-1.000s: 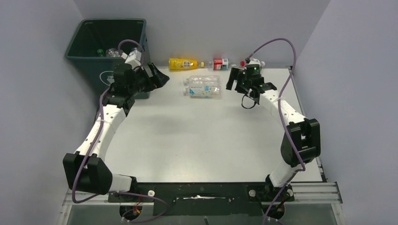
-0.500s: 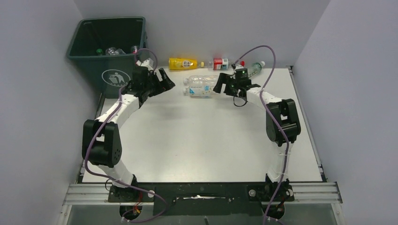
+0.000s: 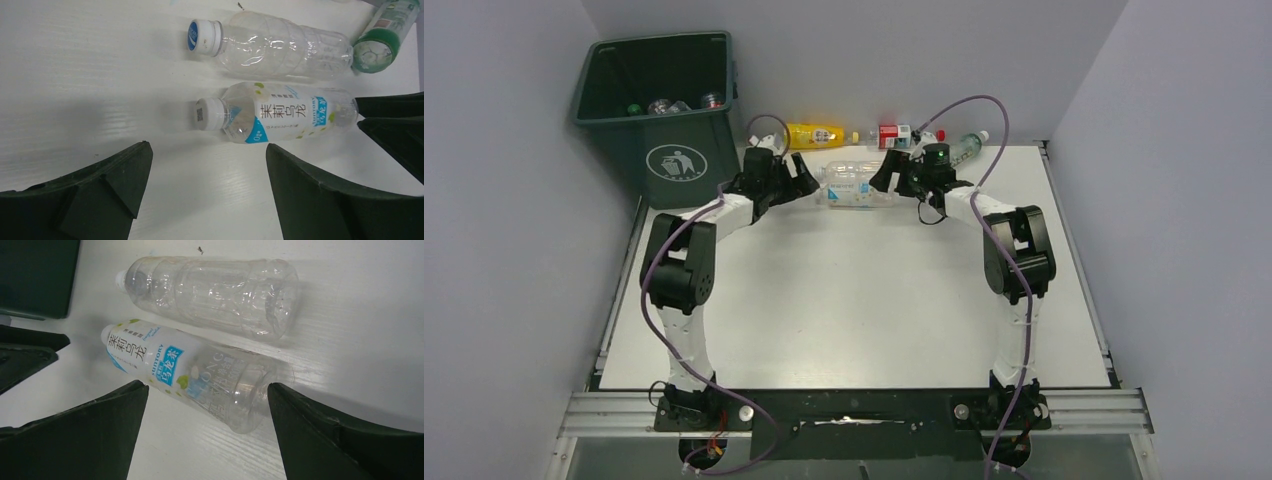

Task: Put the plastic bottles in the bin
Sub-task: Pick up the plastic bottle at the center of the board.

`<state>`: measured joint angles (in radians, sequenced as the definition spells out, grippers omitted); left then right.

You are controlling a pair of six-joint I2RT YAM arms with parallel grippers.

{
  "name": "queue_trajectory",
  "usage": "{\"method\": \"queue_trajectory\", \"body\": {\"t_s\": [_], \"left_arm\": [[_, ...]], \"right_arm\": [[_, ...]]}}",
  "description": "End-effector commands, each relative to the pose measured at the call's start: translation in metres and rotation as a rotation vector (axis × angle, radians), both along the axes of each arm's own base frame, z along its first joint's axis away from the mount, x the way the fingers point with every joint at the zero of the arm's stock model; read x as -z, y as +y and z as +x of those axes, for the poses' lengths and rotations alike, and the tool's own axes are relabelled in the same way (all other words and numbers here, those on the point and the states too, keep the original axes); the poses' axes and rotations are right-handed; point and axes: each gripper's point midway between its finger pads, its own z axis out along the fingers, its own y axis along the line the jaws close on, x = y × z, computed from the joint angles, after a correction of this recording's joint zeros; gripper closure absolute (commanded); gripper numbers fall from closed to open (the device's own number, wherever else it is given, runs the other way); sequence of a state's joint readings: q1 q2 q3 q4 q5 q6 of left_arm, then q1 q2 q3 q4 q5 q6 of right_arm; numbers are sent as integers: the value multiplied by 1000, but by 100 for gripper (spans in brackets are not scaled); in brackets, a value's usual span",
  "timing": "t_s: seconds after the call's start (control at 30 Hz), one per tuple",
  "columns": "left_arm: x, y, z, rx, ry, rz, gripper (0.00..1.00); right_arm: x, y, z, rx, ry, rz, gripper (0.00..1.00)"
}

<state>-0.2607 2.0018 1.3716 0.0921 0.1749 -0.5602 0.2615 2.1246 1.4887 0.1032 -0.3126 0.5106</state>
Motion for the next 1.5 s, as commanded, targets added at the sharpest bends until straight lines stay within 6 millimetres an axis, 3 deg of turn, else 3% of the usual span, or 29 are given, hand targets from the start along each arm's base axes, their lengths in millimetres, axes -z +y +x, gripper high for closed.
{"method": "queue_trajectory", "body": {"t_s": [0.0, 0.37, 0.73, 1.2, 1.47], "left_arm": [[-25, -14, 33, 18, -156, -26, 15], [-15, -44, 54, 76, -196, -65, 15], [-8, -68, 48, 114, -188, -83, 15], [-11, -67, 10, 123, -178, -91, 15], [-18, -75, -38, 160, -160, -119, 15]], "right_arm": [[-38, 7, 18, -26, -128, 48, 6], [-35, 13, 19, -54, -127, 70, 6], [-27, 25, 0, -83, -107, 73, 7], [-24, 47, -48, -120, -98, 63, 7], [-24, 60, -104, -165, -85, 17, 8]]}}
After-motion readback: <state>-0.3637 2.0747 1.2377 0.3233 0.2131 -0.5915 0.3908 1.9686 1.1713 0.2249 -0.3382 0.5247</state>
